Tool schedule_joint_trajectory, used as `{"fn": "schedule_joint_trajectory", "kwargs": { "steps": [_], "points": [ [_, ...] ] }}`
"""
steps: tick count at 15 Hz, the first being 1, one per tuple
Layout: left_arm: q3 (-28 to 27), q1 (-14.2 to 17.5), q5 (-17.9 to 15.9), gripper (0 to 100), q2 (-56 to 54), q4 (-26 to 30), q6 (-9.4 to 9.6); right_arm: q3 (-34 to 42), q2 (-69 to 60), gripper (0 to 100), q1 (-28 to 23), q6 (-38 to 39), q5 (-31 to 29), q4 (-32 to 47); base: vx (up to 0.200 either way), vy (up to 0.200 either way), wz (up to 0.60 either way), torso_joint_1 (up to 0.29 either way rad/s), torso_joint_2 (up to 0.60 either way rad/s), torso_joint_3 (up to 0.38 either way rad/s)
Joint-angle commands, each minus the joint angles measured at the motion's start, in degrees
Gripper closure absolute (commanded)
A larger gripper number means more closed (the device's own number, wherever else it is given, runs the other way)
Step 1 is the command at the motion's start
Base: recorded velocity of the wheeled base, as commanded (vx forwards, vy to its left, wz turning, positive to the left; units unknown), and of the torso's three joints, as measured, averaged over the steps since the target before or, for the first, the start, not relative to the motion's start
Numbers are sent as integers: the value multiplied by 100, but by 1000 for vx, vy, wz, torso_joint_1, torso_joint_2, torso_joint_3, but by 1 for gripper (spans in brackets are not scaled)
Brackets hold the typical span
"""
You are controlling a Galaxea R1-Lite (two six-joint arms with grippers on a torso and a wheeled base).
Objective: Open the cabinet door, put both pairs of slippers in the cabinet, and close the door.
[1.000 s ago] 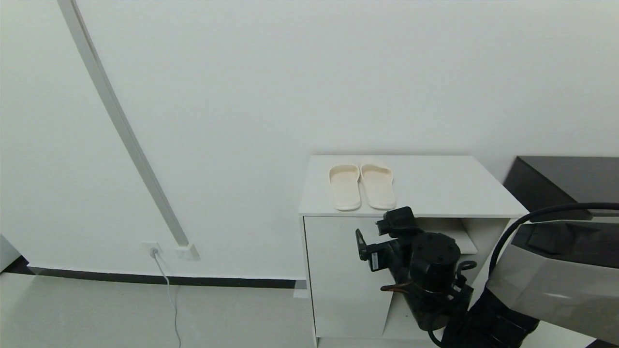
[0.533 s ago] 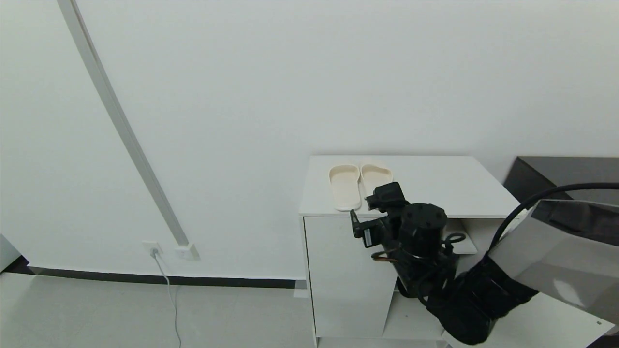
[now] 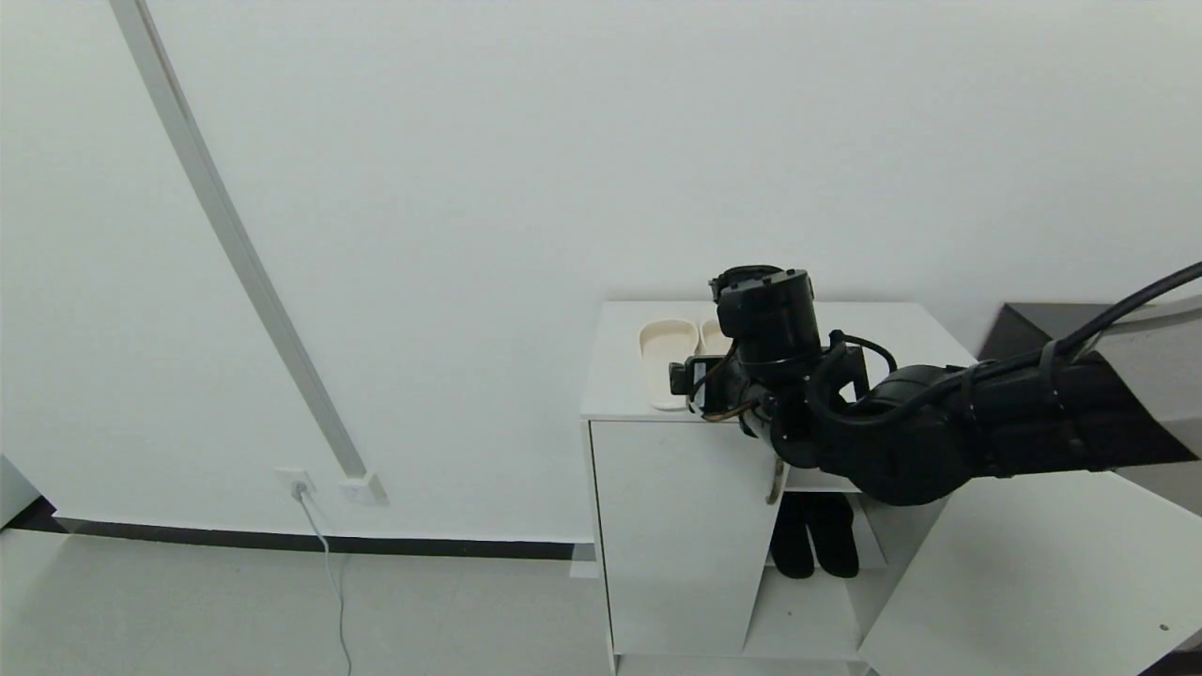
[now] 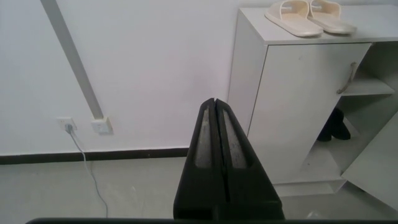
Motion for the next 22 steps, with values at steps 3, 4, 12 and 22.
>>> {"fn": "schedule_joint_trajectory", "kwargs": {
  "steps": [3,4,12,22],
  "points": [
    [1,0,-2,100,-1,-1,-9,39,31,0,31,67,-93,-6,133,0,0,0,2,2],
    [1,0,-2,100,-1,-1,-9,92,58,0,39,76,-155,-41,200,0,0,-2,-2,2],
    [1,0,7,100,-1,-1,-18,778,638,0,22,-12,-128,-1236,150,0,0,2,-1,1],
    [1,0,-2,100,-1,-1,-1,-207,1657,0,-453,-434,232,-1737,0,0,0,0,0,0]
  ]
}}
